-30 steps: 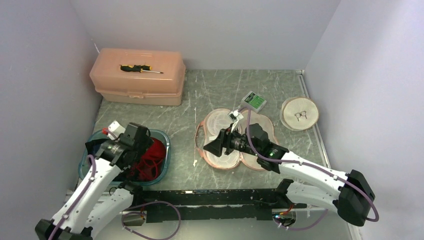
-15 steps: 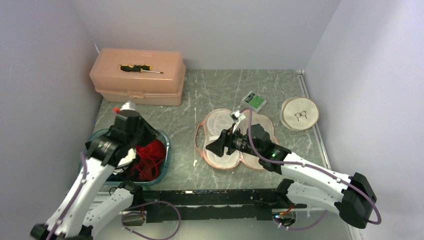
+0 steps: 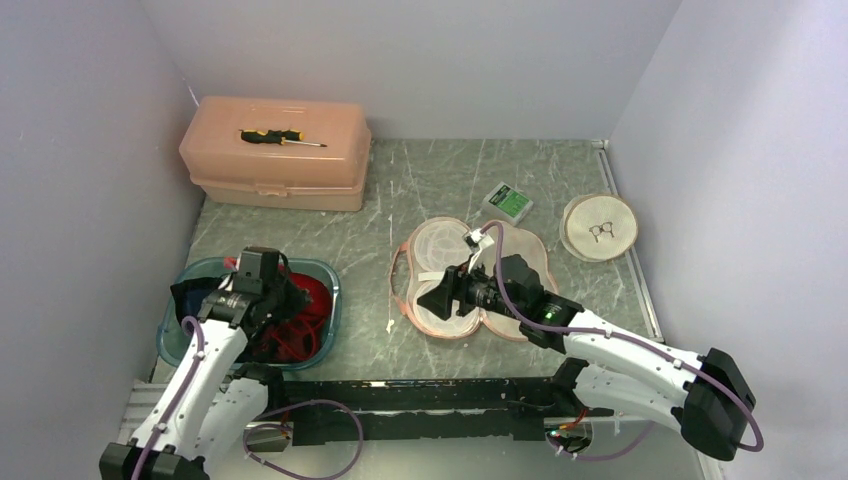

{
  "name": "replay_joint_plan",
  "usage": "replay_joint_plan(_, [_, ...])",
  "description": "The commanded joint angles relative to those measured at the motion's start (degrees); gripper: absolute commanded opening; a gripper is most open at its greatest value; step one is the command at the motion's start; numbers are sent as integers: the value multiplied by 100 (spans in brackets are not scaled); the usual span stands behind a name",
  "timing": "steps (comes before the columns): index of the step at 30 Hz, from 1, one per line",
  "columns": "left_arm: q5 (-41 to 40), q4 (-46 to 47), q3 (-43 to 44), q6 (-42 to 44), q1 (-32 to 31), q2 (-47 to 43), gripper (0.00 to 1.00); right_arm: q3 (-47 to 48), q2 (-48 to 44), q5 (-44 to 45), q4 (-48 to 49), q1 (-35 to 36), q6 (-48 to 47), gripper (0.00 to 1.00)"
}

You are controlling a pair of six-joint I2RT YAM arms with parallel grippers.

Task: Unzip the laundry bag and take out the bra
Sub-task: Place the bra in the bin.

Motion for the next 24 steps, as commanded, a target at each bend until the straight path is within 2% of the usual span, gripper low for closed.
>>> replay_joint_plan(1, [-98, -193, -474, -678, 196, -171, 3, 24, -4, 48, 160, 23, -106, 68])
replay_joint_plan(5, [-426, -317, -714, -885, 278, -521, 3, -27, -58, 65, 152, 23, -93, 68])
replay_joint_plan(12, [-823, -581, -1022, -1261, 416, -389, 3, -62, -202, 181, 12, 16, -99, 68])
replay_joint_plan(18, [-1032, -698, -558, -947, 425, -564, 3, 109, -528, 538, -492, 15, -240, 71])
replay_joint_plan(22, [-838, -681, 314, -317, 421, -644, 13, 338, -882, 1027, -1106, 12, -356, 76])
replay_joint_plan(24, [-548, -553, 766, 12, 417, -618, 27, 459, -1088, 1449, -1423, 6, -403, 78])
